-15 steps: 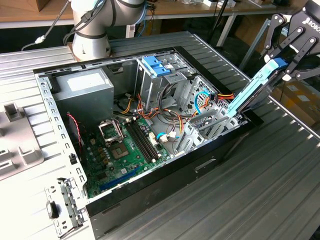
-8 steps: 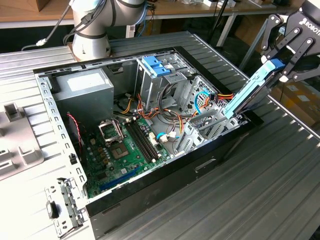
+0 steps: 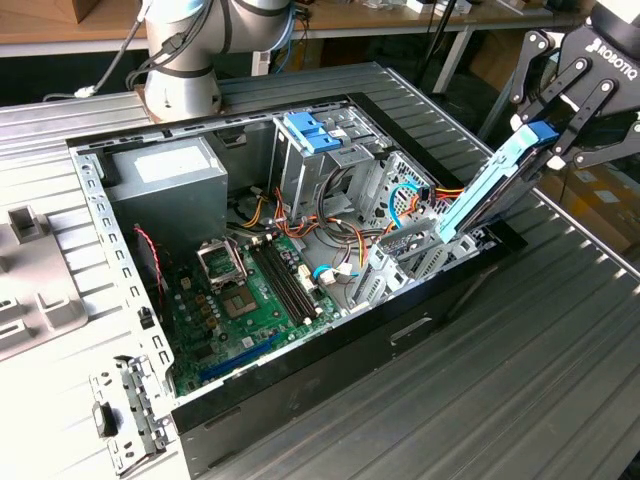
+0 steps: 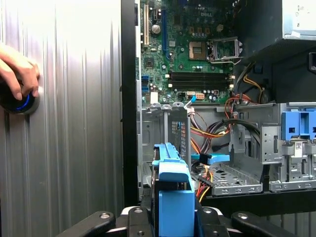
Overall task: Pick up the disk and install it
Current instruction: 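Insert the disk into the insertion slot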
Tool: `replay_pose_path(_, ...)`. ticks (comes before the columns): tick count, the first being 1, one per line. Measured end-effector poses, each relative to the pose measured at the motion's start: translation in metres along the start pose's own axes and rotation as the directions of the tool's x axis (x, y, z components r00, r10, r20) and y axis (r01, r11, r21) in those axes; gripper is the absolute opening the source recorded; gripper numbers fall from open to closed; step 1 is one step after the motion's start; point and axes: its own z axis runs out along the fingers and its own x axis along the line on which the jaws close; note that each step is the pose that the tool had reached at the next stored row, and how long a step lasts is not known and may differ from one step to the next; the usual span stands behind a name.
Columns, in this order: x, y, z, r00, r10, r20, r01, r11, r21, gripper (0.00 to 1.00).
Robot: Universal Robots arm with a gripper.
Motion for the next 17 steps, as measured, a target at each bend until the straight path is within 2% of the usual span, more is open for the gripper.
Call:
replay_pose_path(10,0.0003,0.0090,0.0008,1.0000,0.000,-0.0001,0.000,1.0000,0.0000,0.36)
replay_pose_path(17,0.0007,0.0179,0.0019,1.0000,0.000,-0.0001,0.000,1.0000,0.0000,0.36)
